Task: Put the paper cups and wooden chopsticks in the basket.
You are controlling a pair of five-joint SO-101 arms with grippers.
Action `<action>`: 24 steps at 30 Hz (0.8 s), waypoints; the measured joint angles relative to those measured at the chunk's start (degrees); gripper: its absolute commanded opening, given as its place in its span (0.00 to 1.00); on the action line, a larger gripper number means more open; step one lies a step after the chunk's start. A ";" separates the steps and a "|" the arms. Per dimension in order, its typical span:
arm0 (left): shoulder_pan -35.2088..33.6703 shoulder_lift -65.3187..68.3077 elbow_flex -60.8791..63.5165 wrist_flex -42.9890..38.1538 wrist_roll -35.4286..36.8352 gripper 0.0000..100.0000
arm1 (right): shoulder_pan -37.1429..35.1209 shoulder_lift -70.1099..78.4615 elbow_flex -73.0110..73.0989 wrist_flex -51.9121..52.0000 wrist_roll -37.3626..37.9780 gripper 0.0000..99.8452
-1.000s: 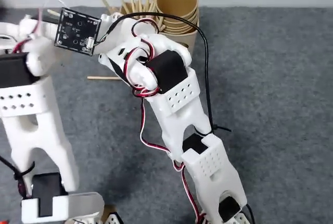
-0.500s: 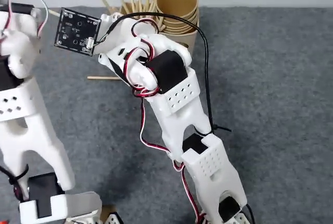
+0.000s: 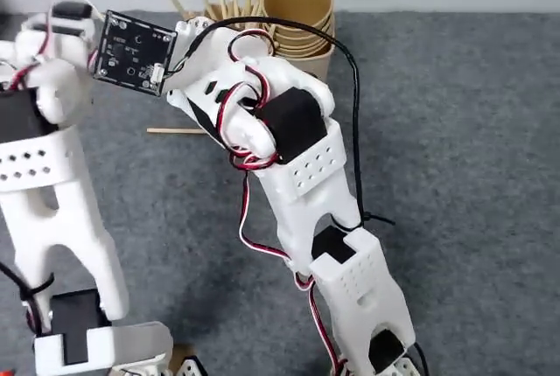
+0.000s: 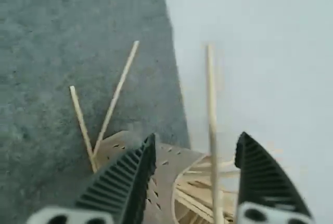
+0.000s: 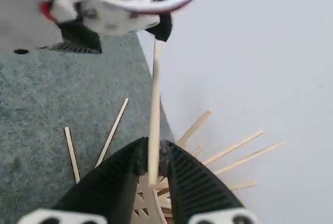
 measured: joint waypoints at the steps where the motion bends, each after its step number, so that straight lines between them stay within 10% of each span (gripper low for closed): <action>1: 0.00 0.00 0.09 0.00 0.53 0.24 | 0.00 0.00 0.00 0.00 0.00 0.01; 17: 5.89 0.00 -4.84 -1.41 1.58 0.23 | -3.16 0.00 0.00 0.00 -0.18 0.01; 24: 5.98 0.00 -4.84 -1.41 1.58 0.01 | -3.87 0.00 0.00 0.00 0.18 0.01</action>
